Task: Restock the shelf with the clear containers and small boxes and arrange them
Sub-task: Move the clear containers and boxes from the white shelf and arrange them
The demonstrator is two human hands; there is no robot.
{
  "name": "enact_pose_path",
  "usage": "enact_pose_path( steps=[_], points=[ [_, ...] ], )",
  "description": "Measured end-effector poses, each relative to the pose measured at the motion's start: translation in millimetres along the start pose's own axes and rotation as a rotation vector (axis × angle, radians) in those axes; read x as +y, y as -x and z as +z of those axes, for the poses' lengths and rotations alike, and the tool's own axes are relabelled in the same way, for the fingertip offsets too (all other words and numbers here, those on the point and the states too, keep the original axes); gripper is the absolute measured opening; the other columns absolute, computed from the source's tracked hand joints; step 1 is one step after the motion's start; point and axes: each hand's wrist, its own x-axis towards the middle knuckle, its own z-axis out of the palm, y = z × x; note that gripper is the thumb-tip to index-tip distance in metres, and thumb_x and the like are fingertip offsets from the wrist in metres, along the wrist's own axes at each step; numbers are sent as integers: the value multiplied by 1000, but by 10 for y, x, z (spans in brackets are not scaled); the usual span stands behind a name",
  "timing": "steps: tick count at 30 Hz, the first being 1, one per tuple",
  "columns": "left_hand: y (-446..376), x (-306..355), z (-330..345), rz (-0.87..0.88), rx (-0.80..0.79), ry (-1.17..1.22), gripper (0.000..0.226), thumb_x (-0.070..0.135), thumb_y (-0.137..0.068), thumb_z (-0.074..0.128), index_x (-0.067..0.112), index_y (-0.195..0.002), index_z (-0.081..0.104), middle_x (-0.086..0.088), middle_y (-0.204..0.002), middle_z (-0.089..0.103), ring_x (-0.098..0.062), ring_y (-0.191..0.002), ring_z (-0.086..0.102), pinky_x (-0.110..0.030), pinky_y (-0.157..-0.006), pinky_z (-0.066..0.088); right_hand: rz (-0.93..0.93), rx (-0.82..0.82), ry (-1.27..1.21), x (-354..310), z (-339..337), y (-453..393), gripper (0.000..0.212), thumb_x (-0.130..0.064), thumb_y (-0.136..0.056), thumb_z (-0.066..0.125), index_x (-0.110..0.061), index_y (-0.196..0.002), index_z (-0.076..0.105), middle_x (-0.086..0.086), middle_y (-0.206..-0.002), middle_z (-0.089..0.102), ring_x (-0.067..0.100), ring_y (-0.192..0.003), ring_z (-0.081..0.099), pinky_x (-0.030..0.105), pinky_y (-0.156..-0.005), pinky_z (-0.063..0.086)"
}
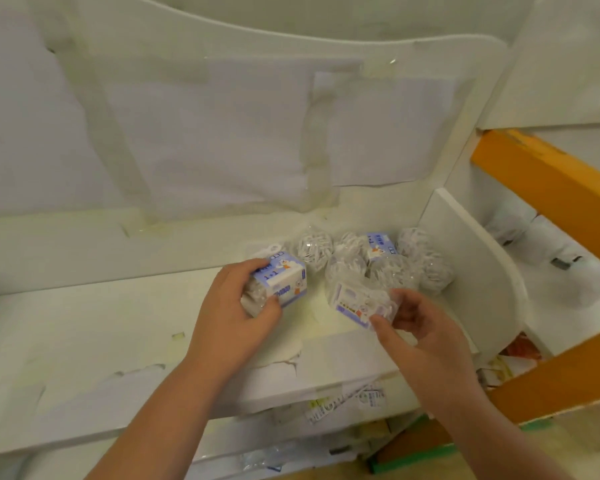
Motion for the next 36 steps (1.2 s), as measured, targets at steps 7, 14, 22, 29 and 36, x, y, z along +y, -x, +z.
enact_pose_path(
  steps=[7,14,22,29,36],
  points=[
    [-29,517,61,22,63,87,45,30,-74,67,43,-115,56,21,-115,59,2,-99,58,-10,-79,44,-31,27,-142,-332,-459,101,20,-25,-83,75,-30,-100,66,-10,-94,73,9,-87,71,39,-80,60],
    [255,1319,412,82,33,146,44,34,-70,61,40,-113,58,17,-113,63,-3,-98,61,-21,-81,47,-101,90,-203,-325,-1295,441,15,-21,-85,74,-31,-93,67,-6,-92,74,14,-87,71,44,-77,60],
    [983,2545,1142,167,-22,235,40,26,-74,59,49,-106,57,23,-105,64,-5,-92,63,-10,-69,45,-160,132,-258,-81,-2778,1090,16,-16,-87,71,-26,-98,67,-5,-93,74,13,-84,71,31,-69,58],
    [1579,3445,2047,206,-121,325,38,23,-79,64,44,-111,59,19,-104,66,-3,-90,63,-12,-69,47,-147,262,-238,370,-4105,1506,16,-17,-89,70,-28,-100,68,0,-91,73,22,-85,71,43,-75,59],
    [1701,3992,2967,202,-221,356,40,42,-69,63,56,-106,57,18,-106,65,-5,-97,63,-27,-79,51,-61,396,-232,732,-4979,1700,21,-20,-86,71,-30,-104,67,-5,-94,74,14,-86,71,38,-75,59]
  ],
)
